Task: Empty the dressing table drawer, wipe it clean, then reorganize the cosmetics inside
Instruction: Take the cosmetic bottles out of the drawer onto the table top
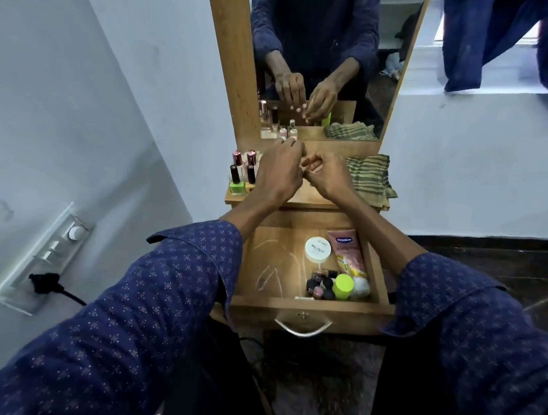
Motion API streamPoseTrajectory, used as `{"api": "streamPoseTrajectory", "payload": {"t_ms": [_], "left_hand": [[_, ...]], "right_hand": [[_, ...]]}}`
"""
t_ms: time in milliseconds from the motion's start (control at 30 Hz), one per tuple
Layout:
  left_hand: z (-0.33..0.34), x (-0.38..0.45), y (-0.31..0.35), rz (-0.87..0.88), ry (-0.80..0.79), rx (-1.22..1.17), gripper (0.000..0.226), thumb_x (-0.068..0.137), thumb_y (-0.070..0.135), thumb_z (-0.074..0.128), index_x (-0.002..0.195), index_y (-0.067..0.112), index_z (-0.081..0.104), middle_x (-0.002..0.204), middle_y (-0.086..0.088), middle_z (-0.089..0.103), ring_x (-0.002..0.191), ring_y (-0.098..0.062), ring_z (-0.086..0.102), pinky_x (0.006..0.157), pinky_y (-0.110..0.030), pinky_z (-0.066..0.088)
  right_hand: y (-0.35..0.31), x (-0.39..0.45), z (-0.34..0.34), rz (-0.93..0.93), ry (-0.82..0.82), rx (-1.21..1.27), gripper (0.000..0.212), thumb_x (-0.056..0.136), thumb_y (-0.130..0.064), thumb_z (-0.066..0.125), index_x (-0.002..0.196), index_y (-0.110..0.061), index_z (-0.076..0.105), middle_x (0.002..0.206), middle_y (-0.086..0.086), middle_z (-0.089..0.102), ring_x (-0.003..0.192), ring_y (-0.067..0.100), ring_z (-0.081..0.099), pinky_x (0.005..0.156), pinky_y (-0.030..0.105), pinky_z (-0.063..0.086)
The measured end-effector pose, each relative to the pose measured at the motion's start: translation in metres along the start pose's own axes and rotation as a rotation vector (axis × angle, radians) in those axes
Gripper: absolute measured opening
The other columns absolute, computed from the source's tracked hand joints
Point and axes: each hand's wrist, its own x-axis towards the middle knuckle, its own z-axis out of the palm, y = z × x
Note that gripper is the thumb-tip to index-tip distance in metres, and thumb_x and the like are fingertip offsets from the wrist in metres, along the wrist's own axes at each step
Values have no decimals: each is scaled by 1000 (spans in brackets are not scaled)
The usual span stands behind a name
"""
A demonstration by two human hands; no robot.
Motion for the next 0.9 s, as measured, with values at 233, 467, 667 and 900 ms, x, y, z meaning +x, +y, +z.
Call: {"api": "streamPoseTrajectory", "payload": {"t_ms": [233, 467, 667, 900], "left_hand": [[12, -82, 25, -36, -318, -395, 43, 93, 23, 71, 128, 19, 46, 92, 6, 70, 83, -18, 67, 69, -40, 53], [32, -135, 40, -138, -564, -590, 14, 88, 14, 78, 100, 17, 72, 87, 11, 68, 66, 6, 61, 64, -29, 49], [23, -149, 31, -162, -667, -601, 11, 90, 10, 76, 97, 17, 77, 91, 4, 77, 77, -4, 69, 71, -21, 54], [17, -164, 22, -121, -729, -615, 21, 86, 4, 77, 105, 15, 76, 97, 4, 77, 92, -11, 73, 77, -14, 54]], "right_hand": [[27, -79, -39, -40, -402, -179, 11, 82, -4, 75, 90, -12, 77, 83, 1, 78, 81, 17, 75, 80, 39, 60], [55, -144, -52, -5, -589, -185, 11, 85, -7, 80, 93, -15, 79, 85, -4, 77, 71, 0, 67, 72, 27, 52], [52, -169, -54, -54, -522, -158, 15, 81, -20, 90, 91, -16, 80, 90, -13, 74, 75, -5, 66, 69, 8, 46], [35, -177, -35, -106, -549, -352, 27, 74, -34, 93, 95, -23, 80, 93, -7, 67, 86, 13, 59, 67, 30, 41]]}}
